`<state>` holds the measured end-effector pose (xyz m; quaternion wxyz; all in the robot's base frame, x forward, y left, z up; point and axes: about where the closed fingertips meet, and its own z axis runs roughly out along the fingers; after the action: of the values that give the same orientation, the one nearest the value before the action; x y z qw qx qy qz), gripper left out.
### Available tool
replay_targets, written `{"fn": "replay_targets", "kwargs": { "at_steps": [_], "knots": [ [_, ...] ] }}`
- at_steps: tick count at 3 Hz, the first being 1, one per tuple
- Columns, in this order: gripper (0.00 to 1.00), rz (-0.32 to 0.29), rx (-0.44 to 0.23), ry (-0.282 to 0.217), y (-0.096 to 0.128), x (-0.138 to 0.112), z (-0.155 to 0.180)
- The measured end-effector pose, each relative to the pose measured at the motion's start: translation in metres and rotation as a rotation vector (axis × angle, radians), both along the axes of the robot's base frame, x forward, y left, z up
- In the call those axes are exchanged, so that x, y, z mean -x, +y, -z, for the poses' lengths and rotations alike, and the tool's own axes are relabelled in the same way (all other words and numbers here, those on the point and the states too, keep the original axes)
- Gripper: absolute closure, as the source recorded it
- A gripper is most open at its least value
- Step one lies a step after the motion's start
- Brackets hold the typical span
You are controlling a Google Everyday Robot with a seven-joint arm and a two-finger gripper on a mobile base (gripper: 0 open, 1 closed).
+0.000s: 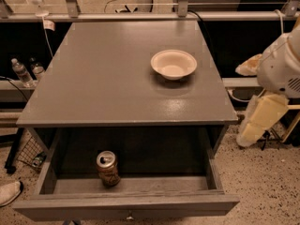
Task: Pick orange can from top drawer and place on counter
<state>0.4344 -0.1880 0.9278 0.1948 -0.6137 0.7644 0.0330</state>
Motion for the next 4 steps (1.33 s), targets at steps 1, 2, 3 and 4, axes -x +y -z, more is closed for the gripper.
{"fn": "replay_targets", "kwargs": {
  "at_steps": [1, 2, 3, 4],
  "knots": [
    [0.00, -0.071, -0.106, 0.025, 0.027, 0.006, 0.023],
    [0.00, -0.069, -0.102, 0.023, 0.026, 0.006, 0.022],
    [0.00, -0.088, -0.141, 0.037, 0.034, 0.021, 0.033],
    [0.00, -0.107, -0.207, 0.065, 0.058, 0.047, 0.061]
  ]
}}
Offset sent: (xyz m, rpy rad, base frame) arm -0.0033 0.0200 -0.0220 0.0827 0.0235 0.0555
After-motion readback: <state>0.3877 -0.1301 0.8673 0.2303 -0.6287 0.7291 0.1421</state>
